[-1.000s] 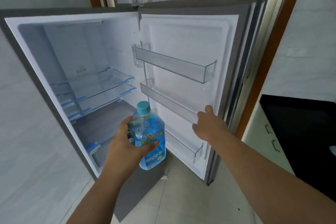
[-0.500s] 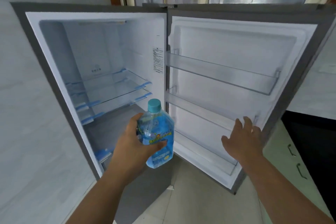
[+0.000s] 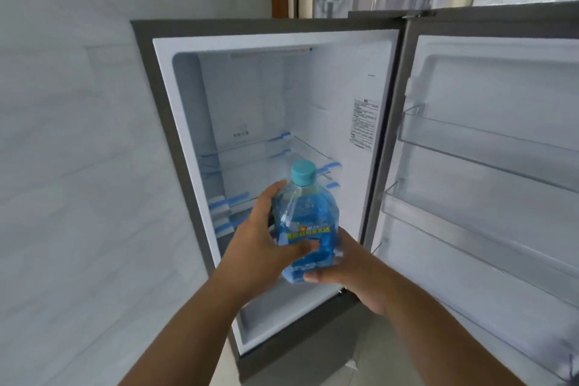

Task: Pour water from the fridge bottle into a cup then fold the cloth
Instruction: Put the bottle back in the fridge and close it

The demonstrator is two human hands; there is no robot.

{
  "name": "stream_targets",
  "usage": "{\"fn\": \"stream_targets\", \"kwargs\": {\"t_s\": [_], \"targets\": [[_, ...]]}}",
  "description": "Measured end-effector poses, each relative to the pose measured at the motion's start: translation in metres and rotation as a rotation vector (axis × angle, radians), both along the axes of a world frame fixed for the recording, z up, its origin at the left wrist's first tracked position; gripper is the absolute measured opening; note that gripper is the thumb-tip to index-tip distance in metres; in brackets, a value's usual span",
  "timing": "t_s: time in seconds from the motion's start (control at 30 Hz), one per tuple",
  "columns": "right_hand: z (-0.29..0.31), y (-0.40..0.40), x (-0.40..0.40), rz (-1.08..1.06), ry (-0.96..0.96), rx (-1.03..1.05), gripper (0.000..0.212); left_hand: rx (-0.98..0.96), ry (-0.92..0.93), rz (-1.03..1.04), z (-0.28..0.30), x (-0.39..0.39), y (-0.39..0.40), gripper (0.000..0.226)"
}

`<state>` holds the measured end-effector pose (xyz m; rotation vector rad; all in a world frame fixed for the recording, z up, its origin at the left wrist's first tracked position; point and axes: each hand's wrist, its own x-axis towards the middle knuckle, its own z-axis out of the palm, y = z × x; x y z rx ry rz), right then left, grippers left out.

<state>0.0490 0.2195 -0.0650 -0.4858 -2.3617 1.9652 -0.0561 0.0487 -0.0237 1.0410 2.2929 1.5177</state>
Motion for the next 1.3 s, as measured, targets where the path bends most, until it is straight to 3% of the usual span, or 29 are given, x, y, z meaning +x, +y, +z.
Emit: {"fn": "stream_targets", "kwargs": {"t_s": [0.23,0.4,0.5,0.8,1.3], "targets": [[0.001,0.047,-0.117,0.122,0.075,-0.021,0.069,-0.178,0.082,0.275,0.008,-0.080,0.037,0.116],[-0.003,0.080,-0.221,0.155,0.105,-0.013,0.090,-0.137,0.153,0.492,0.019,-0.134,0.069,0.103],[-0.002,0.089,-0.265,0.150,0.111,0.076,0.086,-0.070,0.134,0.569,0.014,-0.163,0.087,0.094],[-0.020,0.116,-0.333,0.260,0.086,0.245,0.059,-0.067,0.084,0.575,-0.006,-0.228,0.112,0.079],[-0.030,0.128,-0.365,0.237,0.029,0.485,0.053,-0.099,0.128,0.565,-0.040,-0.284,0.134,0.079]]}}
